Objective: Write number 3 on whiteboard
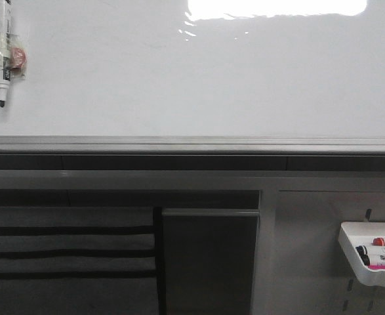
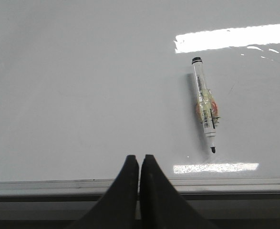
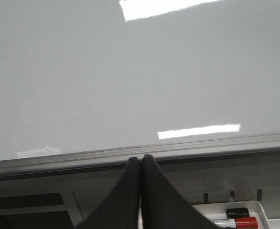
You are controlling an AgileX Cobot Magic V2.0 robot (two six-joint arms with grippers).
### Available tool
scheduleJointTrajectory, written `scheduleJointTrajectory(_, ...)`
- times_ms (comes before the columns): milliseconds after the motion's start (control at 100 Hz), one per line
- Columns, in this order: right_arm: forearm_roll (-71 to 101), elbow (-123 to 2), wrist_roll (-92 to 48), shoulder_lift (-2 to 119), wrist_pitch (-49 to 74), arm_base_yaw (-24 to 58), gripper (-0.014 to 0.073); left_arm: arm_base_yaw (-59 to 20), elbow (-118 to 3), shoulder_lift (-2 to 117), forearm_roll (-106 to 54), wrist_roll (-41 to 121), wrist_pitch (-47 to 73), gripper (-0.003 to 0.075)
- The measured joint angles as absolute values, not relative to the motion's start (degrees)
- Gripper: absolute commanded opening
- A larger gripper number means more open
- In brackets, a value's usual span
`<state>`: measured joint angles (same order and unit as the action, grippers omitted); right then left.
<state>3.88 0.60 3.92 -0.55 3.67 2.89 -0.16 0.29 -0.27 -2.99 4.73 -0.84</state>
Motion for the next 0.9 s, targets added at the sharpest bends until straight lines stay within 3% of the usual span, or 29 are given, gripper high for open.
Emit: scheduleJointTrajectory(900, 3.9, 0.6, 3.9, -0.5, 2.2, 2.9, -0.0069, -0.2, 0.3, -0.3, -3.0, 4.7, -0.8, -0.0020)
